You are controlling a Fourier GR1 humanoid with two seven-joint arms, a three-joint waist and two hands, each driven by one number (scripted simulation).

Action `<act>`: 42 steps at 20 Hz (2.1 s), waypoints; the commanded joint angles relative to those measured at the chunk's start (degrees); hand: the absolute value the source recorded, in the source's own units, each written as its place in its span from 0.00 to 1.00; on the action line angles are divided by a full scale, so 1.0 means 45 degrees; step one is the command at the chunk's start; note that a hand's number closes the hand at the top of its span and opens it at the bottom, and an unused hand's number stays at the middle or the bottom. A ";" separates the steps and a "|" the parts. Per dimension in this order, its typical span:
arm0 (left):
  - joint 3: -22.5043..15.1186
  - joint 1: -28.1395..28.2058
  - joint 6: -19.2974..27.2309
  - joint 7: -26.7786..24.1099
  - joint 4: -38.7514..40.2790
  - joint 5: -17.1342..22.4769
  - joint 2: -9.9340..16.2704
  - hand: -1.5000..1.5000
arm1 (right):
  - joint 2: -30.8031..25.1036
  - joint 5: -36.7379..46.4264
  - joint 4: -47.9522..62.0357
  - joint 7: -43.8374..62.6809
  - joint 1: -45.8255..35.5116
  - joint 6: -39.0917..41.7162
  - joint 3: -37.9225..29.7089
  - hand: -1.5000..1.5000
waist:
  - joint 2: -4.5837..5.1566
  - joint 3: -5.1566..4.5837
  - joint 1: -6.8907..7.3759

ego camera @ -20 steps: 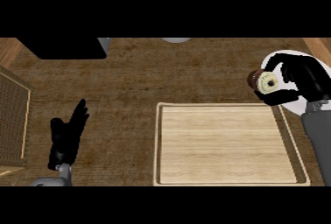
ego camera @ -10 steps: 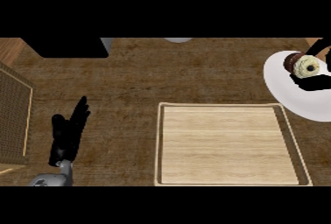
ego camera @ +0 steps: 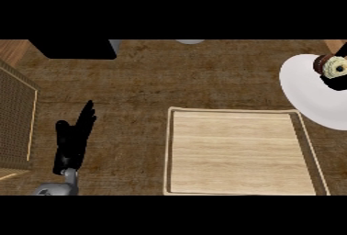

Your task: Pick the cupcake from the tray and place it in the plate

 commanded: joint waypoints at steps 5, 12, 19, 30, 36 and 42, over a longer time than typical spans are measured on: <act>-0.0003 -0.0372 -0.0086 -0.0033 0.0259 -0.0142 -0.0094 0.50 | -0.0855 0.0692 0.4551 -0.1204 -0.1193 0.0215 0.0036 1.00 | 0.0125 0.0020 0.0261; 0.0051 -0.0333 -0.0402 -0.0086 0.0180 0.0063 -0.0026 0.50 | -0.1430 0.1366 0.6647 -0.1295 -0.1588 0.2004 0.0554 1.00 | 0.0292 0.0045 0.0641; -0.0286 -0.0187 0.0087 0.0026 0.0054 -0.0348 -0.0521 0.50 | -0.2076 0.0671 0.7189 -0.4420 -0.1520 0.3340 -0.0034 0.00 | 0.0201 0.0059 0.0423; 0.0116 -0.0162 -0.0239 -0.0016 0.0086 -0.0096 -0.0128 0.50 | -0.3147 -0.3842 0.8014 -0.6187 -0.1898 0.6657 -0.4321 0.00 | 0.0170 0.0067 0.0273; -0.0044 -0.0267 -0.0493 0.0620 -0.0508 0.0002 -0.0091 0.50 | -0.3090 -0.4041 0.8015 -0.7208 -0.0566 0.7841 -0.4383 0.00 | 0.0204 0.0086 0.0401; -0.0427 0.0237 -0.0166 -0.0238 -0.0264 -0.0433 -0.0546 0.50 | -0.3212 -0.4258 0.7505 -0.7471 -0.0442 0.8227 -0.4410 0.00 | 0.0215 0.0082 0.0452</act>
